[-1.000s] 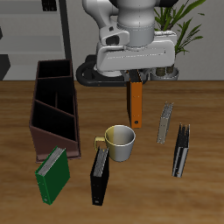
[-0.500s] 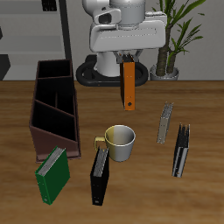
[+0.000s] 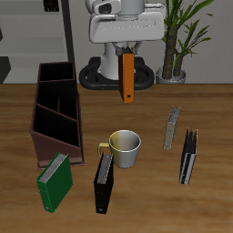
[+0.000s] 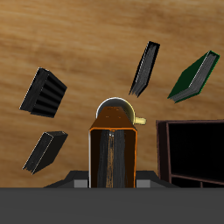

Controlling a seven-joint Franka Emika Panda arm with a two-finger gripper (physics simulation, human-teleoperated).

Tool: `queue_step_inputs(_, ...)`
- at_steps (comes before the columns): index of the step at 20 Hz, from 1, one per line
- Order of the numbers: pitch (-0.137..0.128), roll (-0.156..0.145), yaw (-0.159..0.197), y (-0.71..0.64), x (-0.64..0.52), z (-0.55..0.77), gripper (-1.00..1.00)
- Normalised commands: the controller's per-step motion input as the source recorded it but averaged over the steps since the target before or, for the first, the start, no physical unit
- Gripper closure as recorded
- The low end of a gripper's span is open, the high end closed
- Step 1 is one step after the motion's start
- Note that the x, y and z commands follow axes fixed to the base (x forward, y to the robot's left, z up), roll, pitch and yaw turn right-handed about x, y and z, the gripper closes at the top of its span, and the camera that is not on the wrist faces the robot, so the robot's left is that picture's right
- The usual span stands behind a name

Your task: Place the orange book into the right desk caddy's back compartment

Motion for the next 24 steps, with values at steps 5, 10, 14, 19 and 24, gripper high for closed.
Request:
queue_step_inputs(5, -0.009, 0.003, 0.051, -0.07, -0.47, 0.04, 1.0)
queue_step_inputs(10, 0.007, -0.021, 0.025, -0.22, -0.4, 0.06, 1.0)
queue_step_inputs(14, 0.051, -0.035, -0.019, -0.41, -0.4, 0.02, 1.0)
queue_step_inputs(19, 0.043, -0.04, -0.01, -0.43, -0.34, 0.06, 1.0)
queue_step_inputs(24, 0.0, -0.059, 0.007, -0.31, -0.29, 0.02, 1.0)
